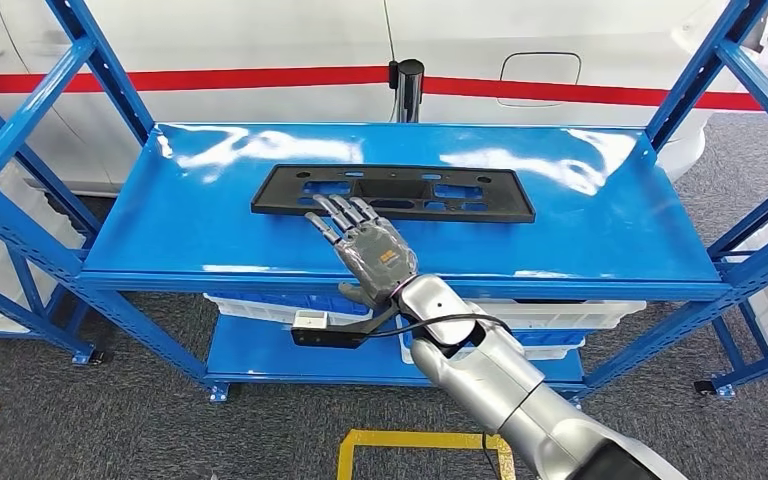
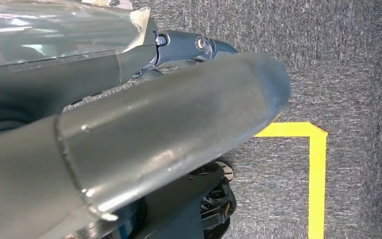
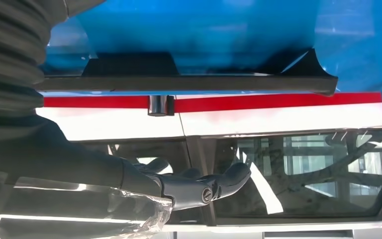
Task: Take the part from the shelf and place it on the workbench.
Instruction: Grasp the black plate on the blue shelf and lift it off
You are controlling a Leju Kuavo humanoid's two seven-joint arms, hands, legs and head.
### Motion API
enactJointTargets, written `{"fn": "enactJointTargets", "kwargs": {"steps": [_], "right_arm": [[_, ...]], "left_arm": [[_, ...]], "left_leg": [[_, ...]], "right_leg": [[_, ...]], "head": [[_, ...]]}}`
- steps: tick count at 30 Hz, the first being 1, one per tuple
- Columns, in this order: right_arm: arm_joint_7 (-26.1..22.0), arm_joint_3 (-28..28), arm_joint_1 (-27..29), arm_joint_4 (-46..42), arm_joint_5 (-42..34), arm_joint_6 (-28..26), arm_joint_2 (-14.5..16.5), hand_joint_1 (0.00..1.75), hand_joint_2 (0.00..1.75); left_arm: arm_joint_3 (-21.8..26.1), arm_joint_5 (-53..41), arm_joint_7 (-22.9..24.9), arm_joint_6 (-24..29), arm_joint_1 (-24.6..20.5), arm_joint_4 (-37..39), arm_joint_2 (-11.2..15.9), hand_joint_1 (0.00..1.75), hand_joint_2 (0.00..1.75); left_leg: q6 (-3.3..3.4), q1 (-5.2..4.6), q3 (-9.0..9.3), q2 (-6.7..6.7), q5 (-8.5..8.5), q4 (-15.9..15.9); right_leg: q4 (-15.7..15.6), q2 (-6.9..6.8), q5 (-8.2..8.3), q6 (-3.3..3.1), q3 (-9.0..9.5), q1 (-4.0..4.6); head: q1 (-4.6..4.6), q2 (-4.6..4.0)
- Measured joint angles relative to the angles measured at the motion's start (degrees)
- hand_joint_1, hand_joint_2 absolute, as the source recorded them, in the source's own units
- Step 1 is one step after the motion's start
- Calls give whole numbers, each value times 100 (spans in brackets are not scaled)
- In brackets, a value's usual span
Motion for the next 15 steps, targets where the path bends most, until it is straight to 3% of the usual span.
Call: {"fn": "enactJointTargets", "kwargs": {"steps": [8, 15], "right_arm": [[38, 0, -20, 131, 46, -1, 11, 0, 175], [453, -239, -246, 360, 336, -136, 76, 0, 175]], "left_arm": [[0, -2, 0, -2, 0, 0, 0, 0, 0], [3, -53, 27, -72, 5, 0, -2, 0, 0]], "left_leg": [[0, 0, 1, 0, 0, 0], [0, 0, 1, 0, 1, 0]], "right_leg": [[0, 0, 0, 0, 1, 0], [0, 0, 1, 0, 0, 0]], "head": [[-1, 0], [0, 0]]}}
